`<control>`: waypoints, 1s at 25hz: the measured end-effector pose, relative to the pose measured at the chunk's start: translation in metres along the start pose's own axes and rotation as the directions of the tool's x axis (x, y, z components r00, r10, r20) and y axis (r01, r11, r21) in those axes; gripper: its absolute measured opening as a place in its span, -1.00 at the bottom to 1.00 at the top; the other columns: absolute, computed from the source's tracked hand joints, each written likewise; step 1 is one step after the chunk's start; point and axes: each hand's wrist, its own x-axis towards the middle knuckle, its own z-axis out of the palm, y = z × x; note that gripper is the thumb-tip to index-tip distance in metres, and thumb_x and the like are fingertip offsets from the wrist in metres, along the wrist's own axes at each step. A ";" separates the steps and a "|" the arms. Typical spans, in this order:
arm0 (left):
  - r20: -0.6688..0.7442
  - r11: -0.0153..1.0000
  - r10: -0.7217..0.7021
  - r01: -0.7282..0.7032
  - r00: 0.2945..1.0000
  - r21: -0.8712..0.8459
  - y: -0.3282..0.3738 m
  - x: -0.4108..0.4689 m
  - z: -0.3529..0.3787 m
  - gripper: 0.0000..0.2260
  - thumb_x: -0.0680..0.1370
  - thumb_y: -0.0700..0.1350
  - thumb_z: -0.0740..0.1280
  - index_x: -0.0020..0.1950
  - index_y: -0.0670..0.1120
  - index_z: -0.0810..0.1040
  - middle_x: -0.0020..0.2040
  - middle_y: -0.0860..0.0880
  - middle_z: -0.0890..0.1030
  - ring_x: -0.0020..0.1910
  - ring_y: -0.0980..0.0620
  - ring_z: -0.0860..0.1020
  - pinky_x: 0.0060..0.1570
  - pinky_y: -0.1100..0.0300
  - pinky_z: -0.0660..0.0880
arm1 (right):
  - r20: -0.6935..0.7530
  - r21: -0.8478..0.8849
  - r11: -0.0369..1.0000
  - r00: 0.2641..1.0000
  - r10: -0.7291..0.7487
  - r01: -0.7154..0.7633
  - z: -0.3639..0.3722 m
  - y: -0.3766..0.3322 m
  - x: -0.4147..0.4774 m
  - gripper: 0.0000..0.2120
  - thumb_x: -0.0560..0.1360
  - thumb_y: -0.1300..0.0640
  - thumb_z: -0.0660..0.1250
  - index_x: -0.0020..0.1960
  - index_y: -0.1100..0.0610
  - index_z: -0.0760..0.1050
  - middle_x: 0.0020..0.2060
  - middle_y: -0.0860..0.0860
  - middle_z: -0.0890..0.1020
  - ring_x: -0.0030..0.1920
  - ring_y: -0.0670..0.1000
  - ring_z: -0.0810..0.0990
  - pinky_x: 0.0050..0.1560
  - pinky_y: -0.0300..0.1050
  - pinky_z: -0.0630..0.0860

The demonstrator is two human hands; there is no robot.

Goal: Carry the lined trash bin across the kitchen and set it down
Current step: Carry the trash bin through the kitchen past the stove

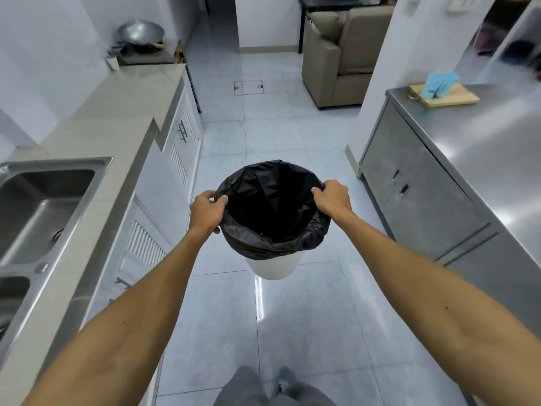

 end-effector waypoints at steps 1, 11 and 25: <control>0.009 1.000 0.000 0.000 1.000 0.004 0.005 0.015 0.005 -0.68 0.53 -0.02 0.31 0.22 -0.14 0.58 -0.01 -0.16 0.65 -0.40 -0.10 0.58 -0.61 0.19 0.45 | 0.006 -0.002 1.000 1.000 -0.002 0.002 0.000 -0.003 0.017 -0.73 0.58 0.01 0.26 -0.08 0.23 0.49 -0.08 0.16 0.59 -0.18 0.15 0.55 -0.32 -0.13 0.35; 0.048 0.998 0.065 -0.064 0.997 -0.016 0.075 0.249 0.053 -0.70 0.57 -0.14 0.26 0.27 -0.14 0.59 -0.05 -0.16 0.67 -0.23 -0.19 0.66 -0.40 -0.01 0.64 | 0.009 -0.035 0.999 0.999 -0.038 0.038 0.022 -0.068 0.250 -0.74 0.57 0.01 0.26 -0.12 0.21 0.47 -0.13 0.14 0.58 -0.19 0.16 0.56 -0.35 -0.12 0.35; 0.012 0.997 0.072 -0.072 0.997 -0.032 0.193 0.603 0.128 -0.75 0.43 -0.20 0.28 0.01 -0.13 0.70 -0.37 -0.15 0.59 -0.51 -0.06 0.42 -0.55 0.19 0.37 | -0.050 -0.007 1.000 0.999 0.006 -0.006 0.057 -0.177 0.600 -0.71 0.56 0.02 0.30 -0.21 0.20 0.43 -0.19 0.15 0.58 -0.19 0.21 0.57 -0.26 -0.07 0.40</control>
